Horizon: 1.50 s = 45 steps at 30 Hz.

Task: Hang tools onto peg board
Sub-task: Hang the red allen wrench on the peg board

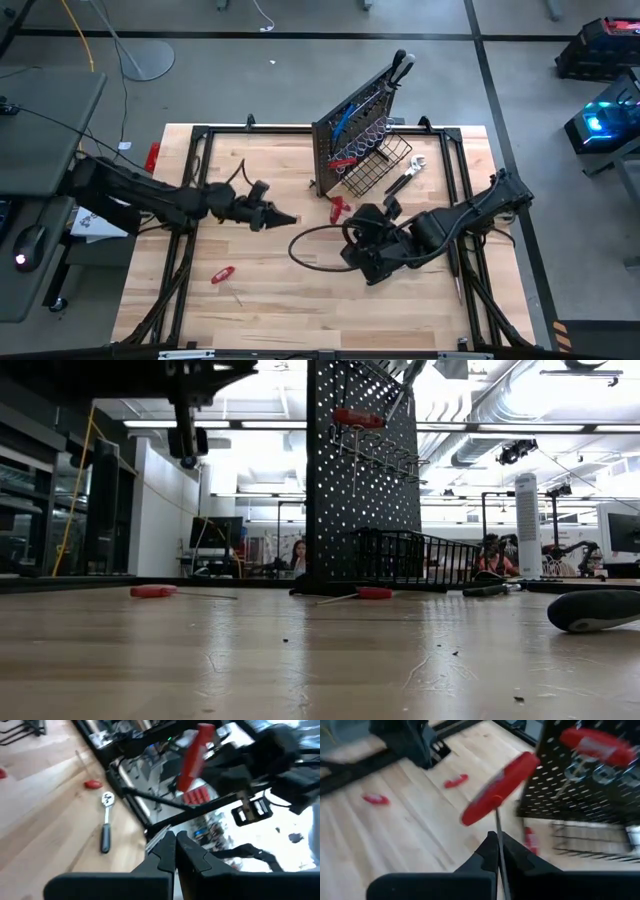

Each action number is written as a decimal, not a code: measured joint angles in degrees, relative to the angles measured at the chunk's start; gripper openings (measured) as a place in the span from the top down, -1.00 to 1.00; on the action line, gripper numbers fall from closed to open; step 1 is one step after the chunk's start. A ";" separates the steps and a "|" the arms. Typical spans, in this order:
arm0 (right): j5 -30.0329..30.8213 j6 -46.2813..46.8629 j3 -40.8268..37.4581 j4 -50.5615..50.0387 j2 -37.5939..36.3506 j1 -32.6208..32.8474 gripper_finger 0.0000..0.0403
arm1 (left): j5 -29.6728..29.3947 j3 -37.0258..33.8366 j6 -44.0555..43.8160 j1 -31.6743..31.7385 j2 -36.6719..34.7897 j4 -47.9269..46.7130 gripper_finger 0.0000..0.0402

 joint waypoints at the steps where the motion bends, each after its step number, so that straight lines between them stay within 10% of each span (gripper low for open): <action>1: 0.05 0.81 -1.60 2.82 -0.40 0.00 1.00 | -1.55 -0.19 0.46 -1.19 0.50 1.27 1.00; 18: 2.31 -26.96 -4.67 35.40 -6.09 -6.52 1.00 | -9.66 19.48 43.70 -5.05 1.67 -5.65 0.63; 30: 2.25 -52.47 -3.79 63.24 -7.86 -10.96 1.00 | -18.21 24.27 42.95 -2.48 3.90 10.20 -0.06; 45: -4.98 -57.15 -3.79 69.27 -7.71 -14.56 1.00 | -17.36 32.87 44.80 1.92 9.31 12.93 -0.17</action>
